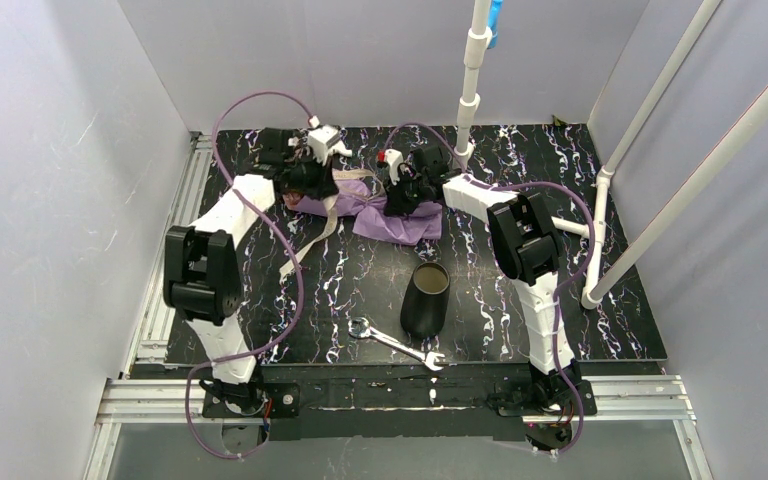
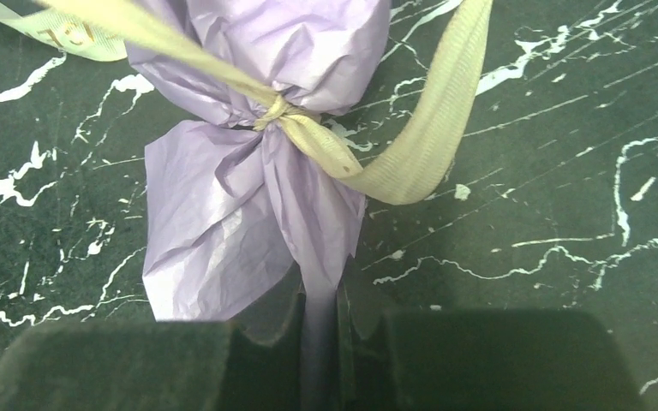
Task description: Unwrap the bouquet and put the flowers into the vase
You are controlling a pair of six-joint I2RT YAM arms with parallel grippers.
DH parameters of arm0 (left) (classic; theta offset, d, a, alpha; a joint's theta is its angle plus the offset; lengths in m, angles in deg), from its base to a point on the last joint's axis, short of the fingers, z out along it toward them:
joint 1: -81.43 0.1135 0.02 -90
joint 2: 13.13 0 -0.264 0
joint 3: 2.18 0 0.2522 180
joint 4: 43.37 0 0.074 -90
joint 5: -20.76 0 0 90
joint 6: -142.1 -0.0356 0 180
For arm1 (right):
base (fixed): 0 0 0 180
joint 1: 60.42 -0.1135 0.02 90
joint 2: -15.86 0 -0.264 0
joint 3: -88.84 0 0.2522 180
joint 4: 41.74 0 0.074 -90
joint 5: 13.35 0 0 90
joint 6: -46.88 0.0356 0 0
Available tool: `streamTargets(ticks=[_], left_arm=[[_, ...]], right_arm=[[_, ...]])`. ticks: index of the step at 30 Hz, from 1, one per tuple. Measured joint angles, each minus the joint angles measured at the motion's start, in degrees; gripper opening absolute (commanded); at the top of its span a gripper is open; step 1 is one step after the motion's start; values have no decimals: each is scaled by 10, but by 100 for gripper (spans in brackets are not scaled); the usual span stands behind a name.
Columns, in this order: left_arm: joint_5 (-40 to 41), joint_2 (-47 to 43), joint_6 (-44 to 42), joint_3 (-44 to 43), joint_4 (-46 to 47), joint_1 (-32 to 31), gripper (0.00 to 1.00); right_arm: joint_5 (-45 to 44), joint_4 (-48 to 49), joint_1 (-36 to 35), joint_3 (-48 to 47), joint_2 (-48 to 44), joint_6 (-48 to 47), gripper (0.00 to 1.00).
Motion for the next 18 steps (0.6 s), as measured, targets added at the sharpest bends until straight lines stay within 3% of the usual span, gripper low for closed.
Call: streamTargets(ticks=[1,2,3,4,5,9,13,18], left_arm=[[-15,-10,-37,15,-24,5,0],[-29,-17,-83,24,-59,8,11],[-41,-20,-130,27,-97,8,32],[-50,-20,-172,27,-131,8,42],[-57,-21,-201,26,-154,7,46],[-79,-21,-246,-2,-194,7,55],[-84,-15,-240,-43,-94,18,56],[-89,82,-265,-182,-36,25,56]], right_arm=[[3,-1,0,0,0,1,1],[7,-3,-2,0,0,1,1],[9,-5,-3,0,0,1,1],[10,-8,-6,0,0,-1,1],[9,-8,-6,0,0,-1,1],[9,-9,-5,0,0,-1,1],[11,-9,-4,0,0,-2,1],[14,-10,-3,0,0,-6,1]])
